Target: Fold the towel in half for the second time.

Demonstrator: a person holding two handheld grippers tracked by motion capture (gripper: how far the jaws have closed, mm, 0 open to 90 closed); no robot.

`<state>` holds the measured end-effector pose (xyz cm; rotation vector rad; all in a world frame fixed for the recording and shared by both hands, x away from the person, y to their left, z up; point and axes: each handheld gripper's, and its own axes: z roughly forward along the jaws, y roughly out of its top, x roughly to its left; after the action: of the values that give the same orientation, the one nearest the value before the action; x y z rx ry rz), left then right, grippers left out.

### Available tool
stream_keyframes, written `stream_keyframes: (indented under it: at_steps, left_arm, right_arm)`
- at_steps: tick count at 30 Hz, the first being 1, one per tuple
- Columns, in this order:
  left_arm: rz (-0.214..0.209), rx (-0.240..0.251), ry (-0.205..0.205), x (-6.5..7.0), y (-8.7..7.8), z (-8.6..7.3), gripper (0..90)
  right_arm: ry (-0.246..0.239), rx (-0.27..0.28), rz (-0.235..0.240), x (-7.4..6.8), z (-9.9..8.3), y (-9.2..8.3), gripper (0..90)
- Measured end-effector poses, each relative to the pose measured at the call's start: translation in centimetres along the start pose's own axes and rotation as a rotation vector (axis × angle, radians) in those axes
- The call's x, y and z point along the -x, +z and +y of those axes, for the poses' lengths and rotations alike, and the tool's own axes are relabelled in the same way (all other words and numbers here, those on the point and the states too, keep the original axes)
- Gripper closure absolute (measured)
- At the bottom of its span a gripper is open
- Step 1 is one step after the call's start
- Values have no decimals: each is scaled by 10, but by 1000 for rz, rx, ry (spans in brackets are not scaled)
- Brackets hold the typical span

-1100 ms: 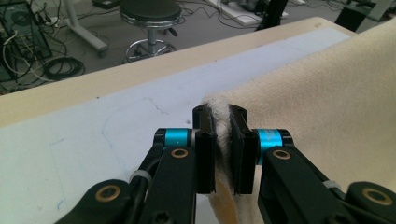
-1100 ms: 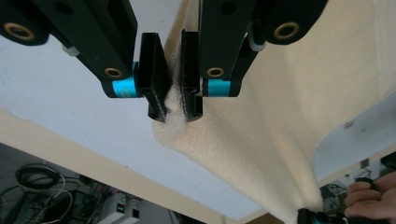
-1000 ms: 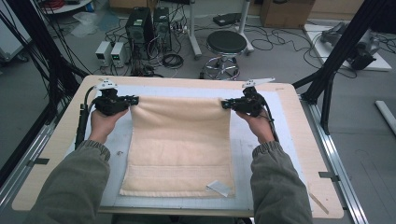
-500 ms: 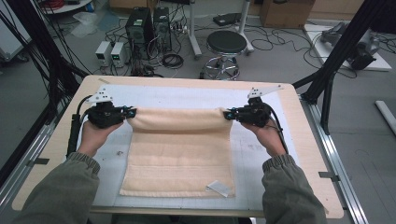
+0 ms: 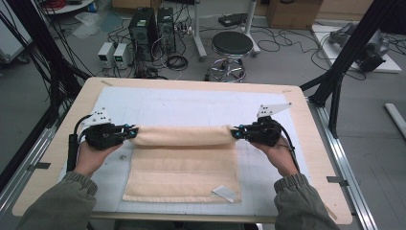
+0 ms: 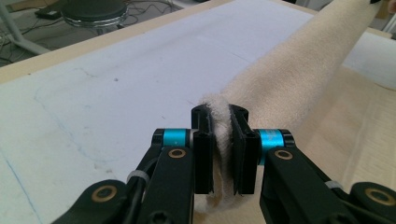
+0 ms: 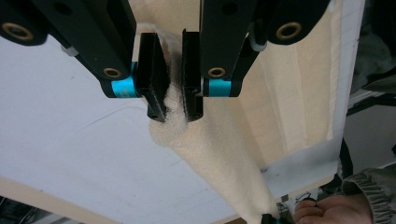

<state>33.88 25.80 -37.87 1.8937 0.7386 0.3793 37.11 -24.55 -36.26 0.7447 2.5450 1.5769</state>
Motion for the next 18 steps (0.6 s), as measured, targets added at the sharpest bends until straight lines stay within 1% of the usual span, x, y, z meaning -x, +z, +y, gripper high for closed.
stream_keyframes:
  at_steps: [3, 4, 5, 7, 9, 11, 12, 16, 17, 18]
  left_arm:
    - [-10, 2, 8, 7, -4, -5, 807]
    - [-17, 1, 8, 9, -5, -7, 807]
    - [-18, 0, 7, 11, -6, -8, 807]
    - [-18, 2, 13, 15, -9, -10, 807]
    - [-18, -1, 20, 18, -11, -13, 807]
    - [-23, 2, 15, 21, -14, -18, 806]
    - [-25, 4, 16, 23, -15, -20, 806]
    - [-36, 8, 21, 30, -19, -26, 805]
    - [-39, 6, 25, 32, -20, -27, 805]
    - [-37, 8, 27, 34, -21, -28, 805]
  right_arm:
    - [2, -3, 3, -5, -6, -1, 817]
    - [-6, -7, 1, -6, -8, -1, 817]
    - [0, -25, 5, -9, -9, -1, 814]
    - [-21, -37, -1, -13, -9, -2, 815]
    - [-27, -41, -4, -18, -8, -4, 814]
    - [-45, -44, -9, -23, -7, -5, 814]
    - [-47, -51, -3, -24, -7, -5, 814]
    - [-62, -78, -6, -32, -7, -6, 813]
    - [-62, -78, -6, -34, -8, -6, 813]
    - [-62, -67, -3, -36, -9, -7, 813]
